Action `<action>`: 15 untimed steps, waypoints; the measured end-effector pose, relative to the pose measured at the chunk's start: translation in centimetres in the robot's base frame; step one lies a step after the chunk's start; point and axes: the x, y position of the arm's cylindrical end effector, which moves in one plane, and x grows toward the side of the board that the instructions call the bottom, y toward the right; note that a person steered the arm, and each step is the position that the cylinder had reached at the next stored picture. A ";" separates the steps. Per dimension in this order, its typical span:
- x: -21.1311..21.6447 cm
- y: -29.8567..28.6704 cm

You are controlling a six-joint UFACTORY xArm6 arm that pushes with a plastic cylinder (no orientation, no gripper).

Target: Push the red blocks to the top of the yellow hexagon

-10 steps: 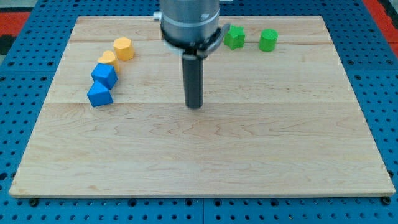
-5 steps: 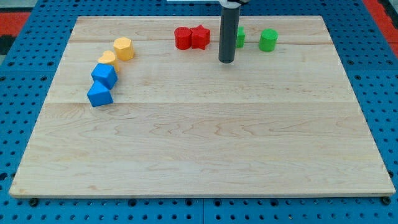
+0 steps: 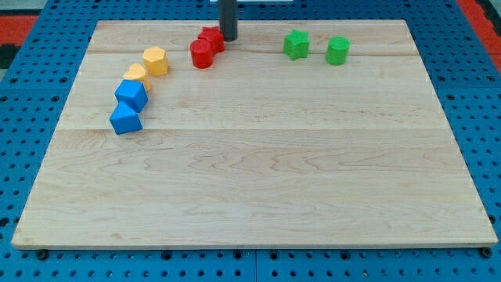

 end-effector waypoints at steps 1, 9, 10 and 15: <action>-0.8 -2.7; 5.3 3.3; 2.4 3.5; 2.0 0.1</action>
